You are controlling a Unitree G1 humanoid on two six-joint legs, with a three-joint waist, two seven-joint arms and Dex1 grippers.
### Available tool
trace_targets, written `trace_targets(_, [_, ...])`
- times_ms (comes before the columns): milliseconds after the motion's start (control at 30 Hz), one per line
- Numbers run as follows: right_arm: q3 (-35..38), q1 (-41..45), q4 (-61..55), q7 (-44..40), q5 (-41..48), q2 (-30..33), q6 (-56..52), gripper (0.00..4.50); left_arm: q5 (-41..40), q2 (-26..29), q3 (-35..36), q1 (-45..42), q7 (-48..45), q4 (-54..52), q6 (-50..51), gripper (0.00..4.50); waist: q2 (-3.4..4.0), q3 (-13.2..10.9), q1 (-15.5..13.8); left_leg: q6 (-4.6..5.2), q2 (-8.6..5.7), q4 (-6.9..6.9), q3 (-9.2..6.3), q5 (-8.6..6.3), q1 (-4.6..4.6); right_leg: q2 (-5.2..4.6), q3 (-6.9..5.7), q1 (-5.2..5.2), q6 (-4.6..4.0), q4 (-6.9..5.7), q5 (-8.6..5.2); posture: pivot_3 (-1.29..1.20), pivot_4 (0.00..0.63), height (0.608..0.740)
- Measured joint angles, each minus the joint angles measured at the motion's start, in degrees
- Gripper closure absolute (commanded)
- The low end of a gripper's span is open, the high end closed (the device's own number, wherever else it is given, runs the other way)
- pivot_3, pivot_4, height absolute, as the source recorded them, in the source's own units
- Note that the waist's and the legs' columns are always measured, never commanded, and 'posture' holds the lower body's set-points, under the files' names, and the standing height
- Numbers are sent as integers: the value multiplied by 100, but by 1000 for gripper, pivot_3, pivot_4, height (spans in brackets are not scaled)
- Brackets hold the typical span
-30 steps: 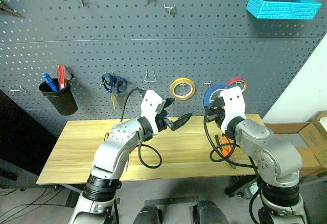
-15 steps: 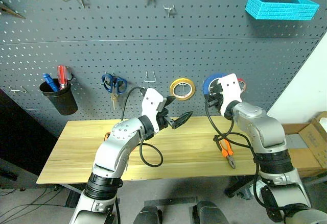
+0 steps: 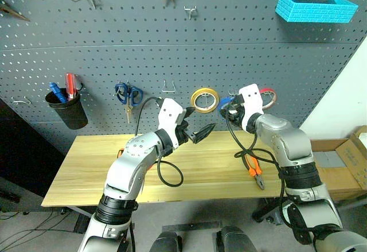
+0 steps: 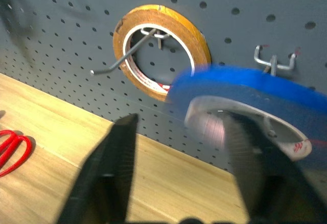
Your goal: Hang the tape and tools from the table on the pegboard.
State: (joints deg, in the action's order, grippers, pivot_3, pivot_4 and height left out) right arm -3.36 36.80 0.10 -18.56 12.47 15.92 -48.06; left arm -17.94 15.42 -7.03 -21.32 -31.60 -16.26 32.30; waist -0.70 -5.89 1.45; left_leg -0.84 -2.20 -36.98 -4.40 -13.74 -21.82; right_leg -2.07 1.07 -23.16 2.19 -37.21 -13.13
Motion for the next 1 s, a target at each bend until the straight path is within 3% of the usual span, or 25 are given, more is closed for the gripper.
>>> trace_targets(67, [1,0,0,1,0,0,-4,159,0,4,0,0,-1,0,0,0,0,0,0,0,0,0,1,0,-1,0,1,0,0,1,0,43,61,740])
trace_targets(100, [7,-2,-9,5,0,3,-21,34,-2,5,0,0,-2,0,1,0,0,0,0,0,0,0,1,0,0,0,1,0,1,1,0,41,65,740])
trace_targets(333, [166,-709,-1271,20,221,184,-925,34,3,58,-47,231,-16,-86,14,0,1,-14,-4,1,14,4,-8,-1,-7,-4,-3,-1,6,9,-6,24,116,740])
trace_targets(567, [195,-1511,-2464,-19,570,513,-2251,34,164,193,-447,905,-38,-278,-42,0,0,-218,14,3,50,-2,2,0,0,-2,-4,3,-26,8,-25,-3,196,740])
trace_targets(767, [-35,-1504,-1338,-84,423,868,-2301,34,461,355,-750,972,-163,-12,-257,0,-19,-535,24,12,64,-1,13,5,-11,1,-10,-6,-32,10,-22,-6,260,740])
trace_targets(900, [-34,-1163,-317,-149,284,990,-2104,34,478,342,-794,970,-168,10,-259,0,-24,-717,41,12,64,5,16,4,-43,-1,-8,-33,0,17,-3,0,290,740])
trace_targets(1000, [-13,-851,436,-138,194,985,-1941,34,481,341,-860,1190,-154,-71,-240,0,-31,-812,47,14,66,6,14,2,-72,-6,-8,-59,-26,17,12,12,311,740])
